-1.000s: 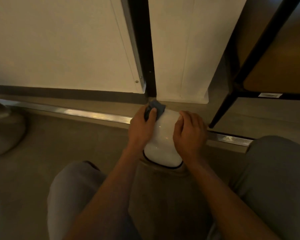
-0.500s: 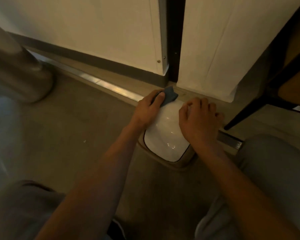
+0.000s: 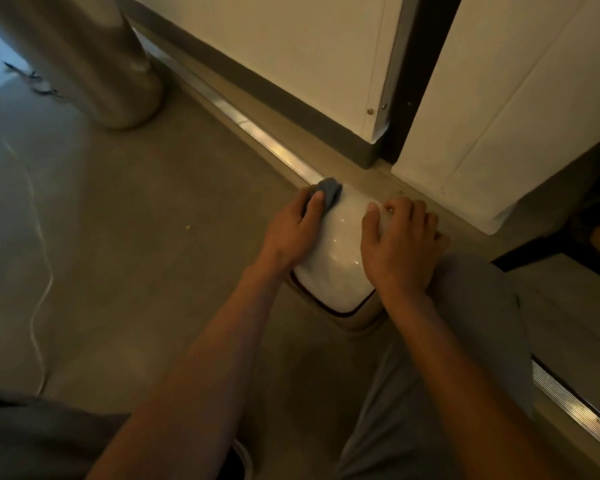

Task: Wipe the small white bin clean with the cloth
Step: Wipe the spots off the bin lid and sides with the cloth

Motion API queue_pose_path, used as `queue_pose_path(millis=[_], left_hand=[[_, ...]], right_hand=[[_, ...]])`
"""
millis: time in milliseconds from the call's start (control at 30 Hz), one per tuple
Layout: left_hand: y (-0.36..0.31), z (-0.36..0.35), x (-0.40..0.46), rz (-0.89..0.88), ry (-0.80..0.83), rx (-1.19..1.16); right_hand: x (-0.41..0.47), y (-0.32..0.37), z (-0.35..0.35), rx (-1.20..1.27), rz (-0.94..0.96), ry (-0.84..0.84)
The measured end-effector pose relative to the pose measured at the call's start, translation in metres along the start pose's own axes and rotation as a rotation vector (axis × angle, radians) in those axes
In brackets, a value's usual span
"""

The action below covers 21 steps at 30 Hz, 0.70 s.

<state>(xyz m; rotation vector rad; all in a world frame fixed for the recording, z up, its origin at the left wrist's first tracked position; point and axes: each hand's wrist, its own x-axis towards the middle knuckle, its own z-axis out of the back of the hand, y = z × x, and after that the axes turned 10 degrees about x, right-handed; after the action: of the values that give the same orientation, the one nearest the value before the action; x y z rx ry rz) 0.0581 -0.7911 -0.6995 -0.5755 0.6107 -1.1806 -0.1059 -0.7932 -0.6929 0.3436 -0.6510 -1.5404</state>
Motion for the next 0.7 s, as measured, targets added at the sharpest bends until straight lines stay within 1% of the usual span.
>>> queue_pose_path(millis=[67, 100, 167, 267, 333, 400, 467, 533, 600, 700], left_hand=[[-0.013, 0.002, 0.017, -0.028, 0.054, 0.093], [-0.015, 0.000, 0.019, -0.040, 0.049, 0.121], [-0.010, -0.003, 0.009, -0.037, -0.021, 0.110], [0.012, -0.014, -0.032, -0.015, -0.194, 0.027], [0.031, -0.030, -0.060, 0.006, -0.296, 0.038], [0.046, -0.042, -0.076, 0.028, -0.332, 0.046], [0.053, -0.042, -0.076, 0.025, -0.333, -0.019], [0.050, -0.036, -0.068, 0.087, -0.348, -0.122], [0.048, -0.036, -0.064, 0.206, -0.378, -0.212], [0.048, -0.051, -0.072, 0.290, -0.454, -0.255]], right_hand=[[0.000, -0.001, 0.000, 0.014, 0.025, 0.017], [0.000, -0.002, 0.000, 0.034, 0.025, 0.025], [0.001, -0.002, 0.000, 0.075, 0.016, 0.039], [0.001, -0.001, 0.000, 0.141, 0.028, 0.052], [0.002, -0.002, -0.001, 0.198, 0.041, 0.063], [0.002, -0.005, 0.000, 0.242, 0.053, 0.078], [0.003, -0.008, 0.001, 0.268, 0.063, 0.099], [0.004, -0.009, 0.002, 0.236, 0.077, 0.130], [0.004, -0.010, 0.002, 0.174, 0.086, 0.144], [0.002, -0.008, 0.001, 0.164, 0.073, 0.126]])
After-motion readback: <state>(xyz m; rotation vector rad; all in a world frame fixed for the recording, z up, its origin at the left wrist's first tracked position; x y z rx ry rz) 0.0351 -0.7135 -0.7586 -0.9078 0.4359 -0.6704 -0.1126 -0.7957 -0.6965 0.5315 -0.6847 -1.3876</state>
